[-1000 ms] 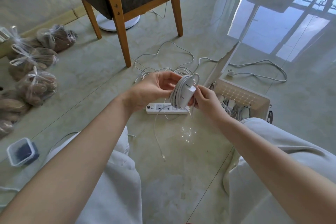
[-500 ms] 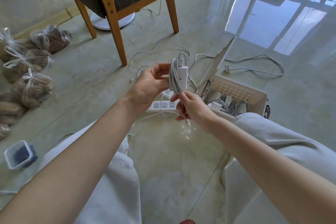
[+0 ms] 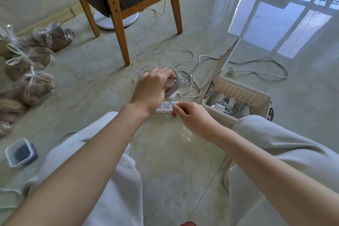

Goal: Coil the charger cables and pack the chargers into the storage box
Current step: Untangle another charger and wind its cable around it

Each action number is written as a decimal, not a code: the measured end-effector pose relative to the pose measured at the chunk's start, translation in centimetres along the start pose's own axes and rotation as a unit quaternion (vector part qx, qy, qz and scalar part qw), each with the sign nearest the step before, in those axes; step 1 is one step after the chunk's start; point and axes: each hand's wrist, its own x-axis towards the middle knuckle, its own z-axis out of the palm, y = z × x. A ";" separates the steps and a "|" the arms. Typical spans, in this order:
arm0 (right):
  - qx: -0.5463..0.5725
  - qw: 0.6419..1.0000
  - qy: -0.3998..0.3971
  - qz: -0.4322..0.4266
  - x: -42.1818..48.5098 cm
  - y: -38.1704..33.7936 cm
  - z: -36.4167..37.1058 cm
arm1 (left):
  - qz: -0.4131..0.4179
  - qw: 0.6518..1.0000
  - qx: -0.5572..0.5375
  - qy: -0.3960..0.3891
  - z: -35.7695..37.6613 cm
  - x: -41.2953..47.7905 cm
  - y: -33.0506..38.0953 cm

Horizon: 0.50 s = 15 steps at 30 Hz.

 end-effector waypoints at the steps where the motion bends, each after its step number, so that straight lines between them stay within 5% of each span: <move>1: -0.024 1.000 0.009 -0.009 0.0 0.1 -0.3 | 0.004 1.000 0.023 -0.015 -0.1 0.0 -0.1; 6: -0.125 0.989 0.070 -0.042 0.5 1.0 -2.4 | 0.003 0.989 0.028 -0.144 0.4 0.0 -1.9; 11: -0.161 0.979 0.091 -0.081 1.7 2.3 -4.1 | -0.007 0.965 -0.122 -0.232 -0.3 -0.1 -1.2; 15: -0.089 0.987 0.071 -0.117 1.9 2.0 -4.8 | -0.028 0.912 -0.241 -0.331 -1.7 0.1 -1.1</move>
